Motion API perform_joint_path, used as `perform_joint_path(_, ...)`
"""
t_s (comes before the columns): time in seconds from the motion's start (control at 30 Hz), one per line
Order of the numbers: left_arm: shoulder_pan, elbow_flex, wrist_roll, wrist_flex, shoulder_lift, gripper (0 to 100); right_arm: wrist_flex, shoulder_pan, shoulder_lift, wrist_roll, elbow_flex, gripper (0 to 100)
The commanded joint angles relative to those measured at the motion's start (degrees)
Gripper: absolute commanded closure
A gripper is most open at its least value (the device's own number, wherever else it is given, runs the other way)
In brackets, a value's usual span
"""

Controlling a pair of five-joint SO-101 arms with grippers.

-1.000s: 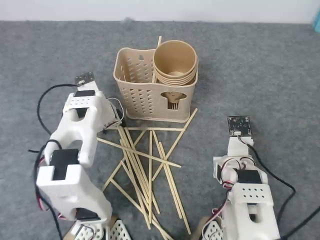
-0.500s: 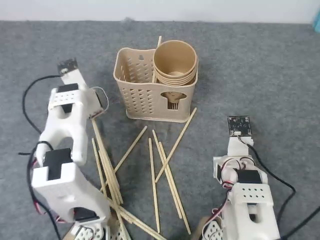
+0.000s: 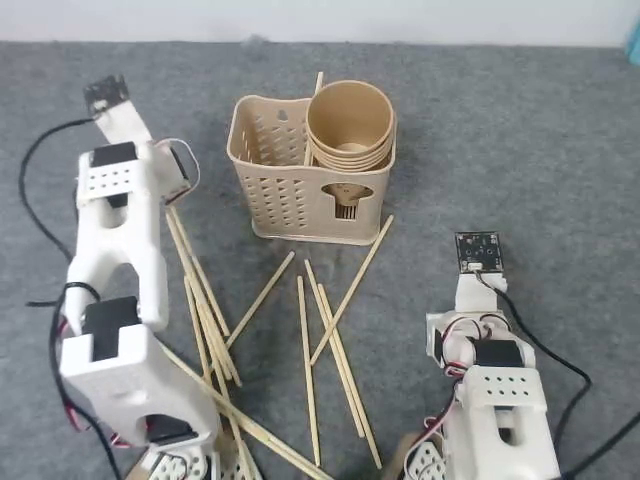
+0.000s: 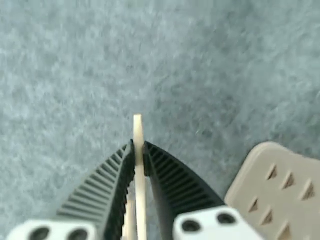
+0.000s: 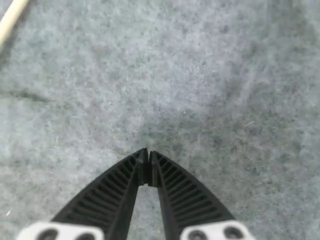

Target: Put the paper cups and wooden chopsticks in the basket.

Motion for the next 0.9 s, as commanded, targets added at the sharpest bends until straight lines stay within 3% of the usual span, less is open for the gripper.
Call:
perform_joint_path(0.0, -0.3, -4.4, -1.0, 0.2, -3.0, 99, 0.2, 0.0, -1.3, 0.6, -1.0, 99.2)
perform_joint_path(0.17, -0.8, -4.4, -5.6, -0.2, -9.6, 99, 0.0, 0.0, -1.3, 0.6, -1.0, 99.2)
perform_joint_path(0.53, 2.7, -1.5, -7.5, -0.8, -43.9, 99, 0.0, 0.0, -1.3, 0.6, -1.0, 99.2)
perform_joint_path(0.87, 15.1, -1.3, -7.4, -18.6, -55.1, 99, 0.3, 0.0, -1.3, 0.6, -0.9, 99.2)
